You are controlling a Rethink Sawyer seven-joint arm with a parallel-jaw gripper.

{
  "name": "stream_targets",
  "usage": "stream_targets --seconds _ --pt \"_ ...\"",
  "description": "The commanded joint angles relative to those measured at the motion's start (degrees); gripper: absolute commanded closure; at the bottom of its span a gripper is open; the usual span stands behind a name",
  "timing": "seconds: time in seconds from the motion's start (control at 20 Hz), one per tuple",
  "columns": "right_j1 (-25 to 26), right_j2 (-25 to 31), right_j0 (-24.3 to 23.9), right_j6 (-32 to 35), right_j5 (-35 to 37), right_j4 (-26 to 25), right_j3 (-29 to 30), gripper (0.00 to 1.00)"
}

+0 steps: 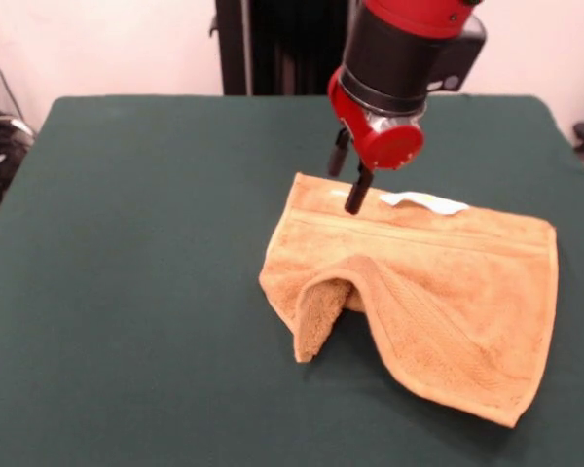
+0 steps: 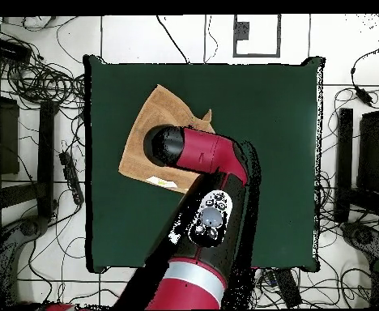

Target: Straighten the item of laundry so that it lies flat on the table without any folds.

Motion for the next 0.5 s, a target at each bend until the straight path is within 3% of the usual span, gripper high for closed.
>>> stream_targets --seconds 0.05,0.5 --pt "5.6 7.7 1.6 3.3 -4.4 -1.4 7.7 0.00" --pt "9.7 5.2 3.2 8.0 -9.7 -0.5 7.6 0.00"
